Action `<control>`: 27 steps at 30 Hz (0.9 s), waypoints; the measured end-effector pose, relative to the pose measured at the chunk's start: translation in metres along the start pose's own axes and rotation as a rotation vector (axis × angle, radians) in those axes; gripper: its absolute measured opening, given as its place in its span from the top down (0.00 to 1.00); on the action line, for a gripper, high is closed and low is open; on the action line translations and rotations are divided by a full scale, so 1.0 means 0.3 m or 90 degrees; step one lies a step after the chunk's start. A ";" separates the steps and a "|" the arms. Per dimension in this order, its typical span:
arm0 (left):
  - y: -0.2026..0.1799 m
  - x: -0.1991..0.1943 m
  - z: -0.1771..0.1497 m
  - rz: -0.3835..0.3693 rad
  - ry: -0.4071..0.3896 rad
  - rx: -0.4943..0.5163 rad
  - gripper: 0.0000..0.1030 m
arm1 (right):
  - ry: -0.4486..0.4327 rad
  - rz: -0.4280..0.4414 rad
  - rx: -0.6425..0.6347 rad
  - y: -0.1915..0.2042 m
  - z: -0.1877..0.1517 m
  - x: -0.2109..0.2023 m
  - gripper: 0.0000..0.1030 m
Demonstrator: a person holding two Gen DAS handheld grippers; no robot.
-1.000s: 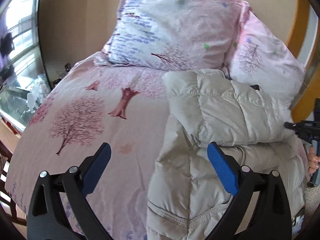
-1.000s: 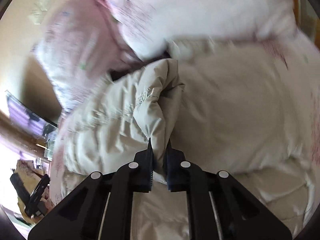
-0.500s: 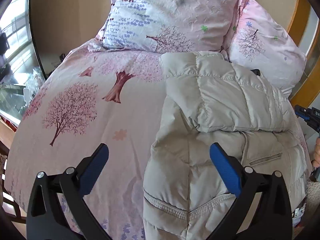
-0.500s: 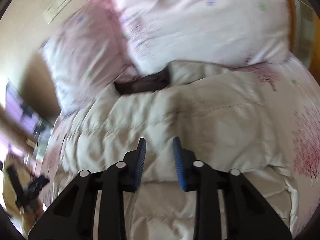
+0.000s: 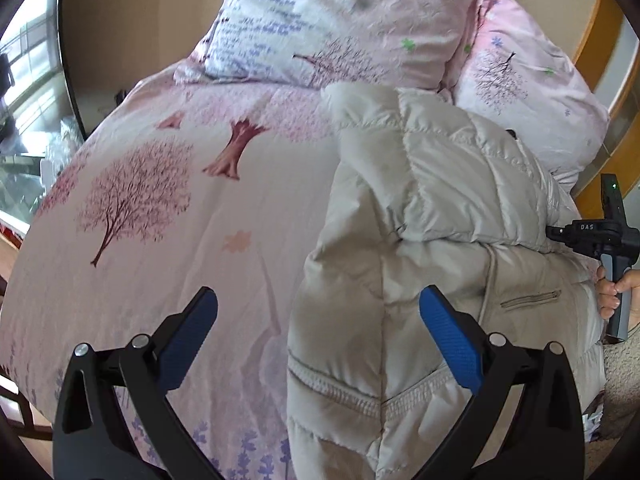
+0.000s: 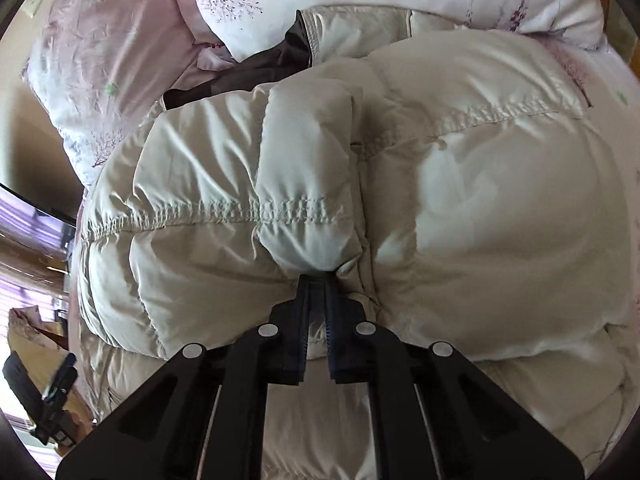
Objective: Fold large clothes
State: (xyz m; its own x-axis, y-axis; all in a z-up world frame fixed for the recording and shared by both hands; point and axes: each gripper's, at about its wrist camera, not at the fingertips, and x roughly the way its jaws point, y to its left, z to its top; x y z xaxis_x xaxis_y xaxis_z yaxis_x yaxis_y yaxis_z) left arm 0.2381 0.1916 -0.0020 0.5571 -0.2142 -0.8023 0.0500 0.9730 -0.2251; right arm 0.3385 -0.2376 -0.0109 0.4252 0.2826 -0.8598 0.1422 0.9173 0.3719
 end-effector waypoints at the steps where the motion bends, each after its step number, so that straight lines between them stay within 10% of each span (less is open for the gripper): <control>1: 0.003 -0.002 -0.004 -0.006 -0.001 -0.003 0.02 | 0.002 0.009 -0.002 -0.006 0.002 -0.005 0.93; 4: 0.002 -0.043 -0.030 -0.006 -0.057 0.001 0.02 | -0.011 0.057 -0.008 -0.018 -0.004 -0.041 0.83; 8: -0.006 -0.083 -0.059 -0.007 -0.089 0.043 0.02 | -0.072 0.108 0.008 -0.099 -0.074 -0.189 0.23; 12: 0.038 -0.056 -0.091 -0.051 -0.003 0.002 0.02 | -0.151 0.095 0.025 -0.246 -0.179 -0.378 0.22; 16: 0.069 -0.095 -0.150 -0.059 -0.025 -0.002 0.02 | -0.170 0.091 0.078 -0.427 -0.275 -0.489 0.17; 27: 0.080 -0.126 -0.271 -0.143 0.042 -0.017 0.02 | -0.070 0.140 0.225 -0.753 -0.553 -0.476 0.25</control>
State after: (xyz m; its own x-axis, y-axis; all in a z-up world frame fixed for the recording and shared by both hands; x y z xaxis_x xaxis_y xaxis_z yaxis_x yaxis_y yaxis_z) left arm 0.1507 0.2162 -0.0221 0.4791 -0.4305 -0.7649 0.1438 0.8982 -0.4154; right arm 0.0973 -0.4386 -0.0301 0.5692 0.4125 -0.7113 0.3271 0.6800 0.6562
